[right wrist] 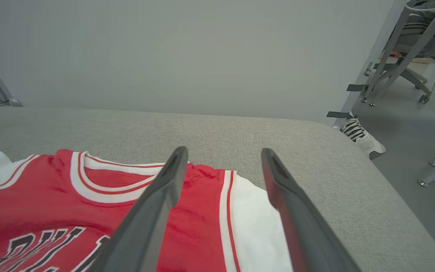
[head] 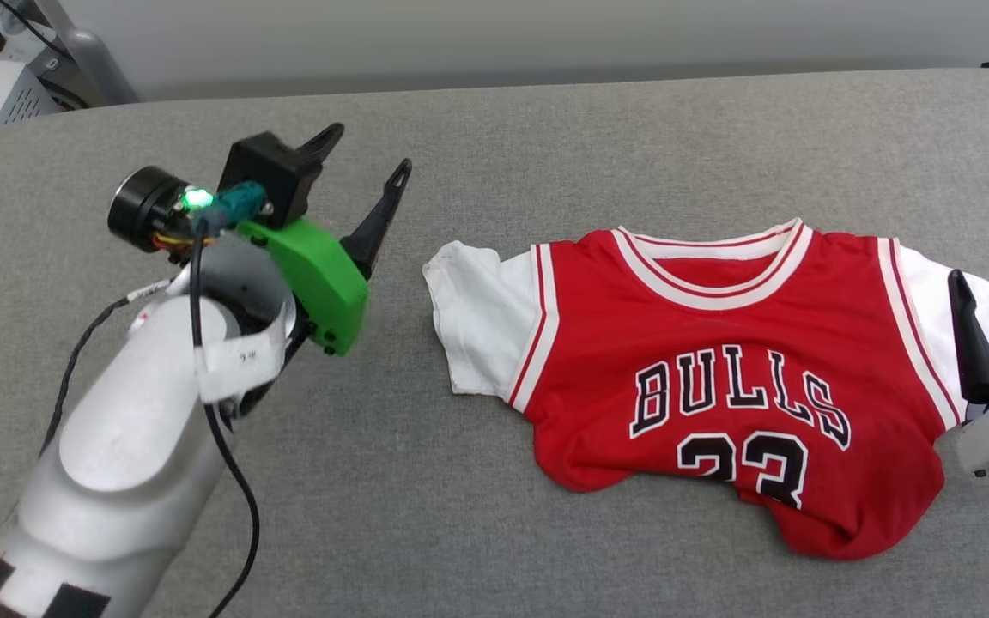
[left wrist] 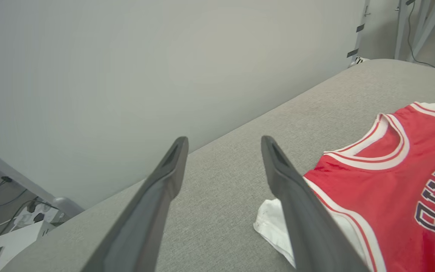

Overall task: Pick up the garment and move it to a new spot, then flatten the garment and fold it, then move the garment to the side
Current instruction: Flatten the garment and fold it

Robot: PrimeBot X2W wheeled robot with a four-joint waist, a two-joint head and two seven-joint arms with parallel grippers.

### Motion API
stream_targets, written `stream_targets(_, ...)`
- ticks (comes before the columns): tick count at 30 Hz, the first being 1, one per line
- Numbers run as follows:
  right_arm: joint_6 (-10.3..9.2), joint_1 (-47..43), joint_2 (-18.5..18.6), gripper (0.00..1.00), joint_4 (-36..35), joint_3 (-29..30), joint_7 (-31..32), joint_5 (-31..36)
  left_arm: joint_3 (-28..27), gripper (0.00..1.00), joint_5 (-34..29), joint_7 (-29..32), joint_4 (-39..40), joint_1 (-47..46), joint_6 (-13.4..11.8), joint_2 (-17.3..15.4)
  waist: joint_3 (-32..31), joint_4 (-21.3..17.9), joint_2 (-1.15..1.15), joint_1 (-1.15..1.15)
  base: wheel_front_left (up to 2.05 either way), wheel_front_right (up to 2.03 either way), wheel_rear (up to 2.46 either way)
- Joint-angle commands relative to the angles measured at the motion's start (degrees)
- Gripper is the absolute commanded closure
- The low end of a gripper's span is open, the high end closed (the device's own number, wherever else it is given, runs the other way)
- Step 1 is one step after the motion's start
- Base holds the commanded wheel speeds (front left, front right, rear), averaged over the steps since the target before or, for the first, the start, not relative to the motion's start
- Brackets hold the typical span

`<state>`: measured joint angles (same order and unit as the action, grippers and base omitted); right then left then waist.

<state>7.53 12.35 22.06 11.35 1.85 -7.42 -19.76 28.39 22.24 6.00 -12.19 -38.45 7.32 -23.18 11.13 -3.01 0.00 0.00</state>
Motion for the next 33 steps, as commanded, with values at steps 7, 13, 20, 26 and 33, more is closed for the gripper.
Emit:
stream_targets(7, -0.04, -1.70, -2.92, 0.00, -7.36, 0.29, 3.41, 2.75, 13.14, 0.00, 15.85, 18.20, -4.04, -14.01, 0.15, -4.91, 3.22, -2.16, 0.00, 0.00, 0.00, 0.00, 0.00)
stream_targets(13, -0.04, -0.07, -4.25, 0.00, -9.69, -0.70, 4.22, 3.33, 22.48, 0.00, 24.46, 29.79, -8.42, -21.82, 0.16, -6.36, 7.19, -4.74, 0.00, 0.00, 0.00, 0.00, 0.00)
stream_targets(20, -0.04, 2.59, -4.99, 0.00, -9.26, -1.92, 3.36, 3.27, 30.21, 0.00, 28.30, 34.22, -13.51, -27.50, 0.16, -6.81, 11.96, -7.35, 0.00, 0.00, 0.00, 0.00, 0.00)
stream_targets(26, -0.04, 4.63, -5.42, 0.00, -7.52, -2.55, 1.95, 3.13, 36.07, 0.00, 30.30, 34.62, -17.19, -29.48, 0.16, -6.43, 14.96, -8.52, 0.00, 0.00, 0.00, 0.00, 0.00)
stream_targets(33, -0.04, 6.17, -5.87, 0.00, -5.39, -3.37, 0.41, 3.11, 42.96, 0.00, 32.37, 35.94, -19.65, -28.63, 0.16, -7.44, 16.13, -8.81, 0.00, 0.00, 0.00, 0.00, 0.00)
